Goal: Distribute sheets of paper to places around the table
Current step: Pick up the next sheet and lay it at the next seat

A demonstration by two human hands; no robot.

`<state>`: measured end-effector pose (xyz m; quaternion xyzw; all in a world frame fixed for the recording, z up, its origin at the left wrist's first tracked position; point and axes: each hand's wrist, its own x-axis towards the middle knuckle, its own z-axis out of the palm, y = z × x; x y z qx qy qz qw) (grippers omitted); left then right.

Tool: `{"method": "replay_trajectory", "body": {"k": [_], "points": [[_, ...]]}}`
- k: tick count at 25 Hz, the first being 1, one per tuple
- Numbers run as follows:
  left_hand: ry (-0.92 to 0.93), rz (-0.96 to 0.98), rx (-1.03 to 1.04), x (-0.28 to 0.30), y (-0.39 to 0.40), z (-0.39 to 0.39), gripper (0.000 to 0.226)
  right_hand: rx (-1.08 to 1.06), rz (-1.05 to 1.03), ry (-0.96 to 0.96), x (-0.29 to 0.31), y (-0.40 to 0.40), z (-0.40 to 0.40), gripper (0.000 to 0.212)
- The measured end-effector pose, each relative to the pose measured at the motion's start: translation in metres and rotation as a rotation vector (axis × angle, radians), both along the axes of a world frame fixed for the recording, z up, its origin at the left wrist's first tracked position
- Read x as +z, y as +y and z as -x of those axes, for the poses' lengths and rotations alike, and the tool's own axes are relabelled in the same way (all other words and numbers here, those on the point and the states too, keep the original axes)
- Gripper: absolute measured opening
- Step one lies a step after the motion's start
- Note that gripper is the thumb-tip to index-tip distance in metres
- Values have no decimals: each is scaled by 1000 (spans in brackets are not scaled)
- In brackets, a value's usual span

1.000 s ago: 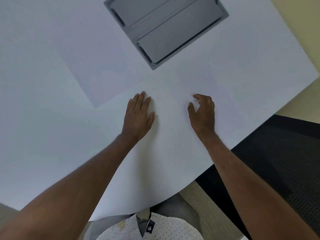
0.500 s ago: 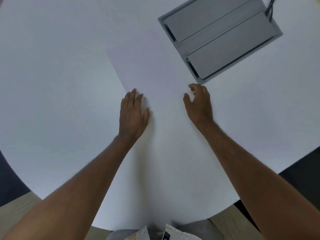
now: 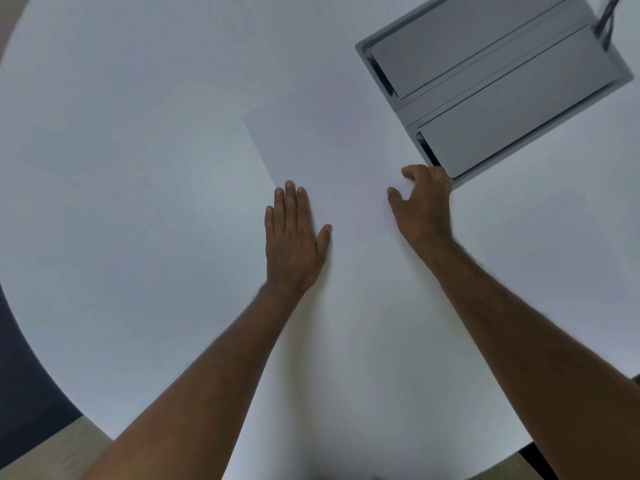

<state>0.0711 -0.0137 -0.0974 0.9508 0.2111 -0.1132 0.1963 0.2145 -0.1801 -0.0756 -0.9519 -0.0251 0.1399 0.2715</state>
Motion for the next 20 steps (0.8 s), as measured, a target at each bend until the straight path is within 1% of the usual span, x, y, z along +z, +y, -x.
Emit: {"method": "replay_trajectory", "body": {"k": [3, 7, 13, 16, 18, 20], "points": [[3, -17, 5, -3, -1, 0, 75, -29, -96, -9, -1, -1, -1, 30], [-14, -25, 4, -7, -1, 1, 75, -153, -187, 11, 2, -3, -2, 17], [-54, 30, 13, -12, 1, 4, 78, -138, -190, -79, 11, -9, 8, 13], [-52, 54, 10, -12, 2, 4, 79, -162, -191, -115, 18, -15, 10, 15], [-63, 118, 25, -7, 4, 3, 79, -187, -235, -112, 28, -19, 11, 16], [-83, 212, 98, 1, 5, 3, 80, -232, -301, -87, 40, -24, 14, 16]]}}
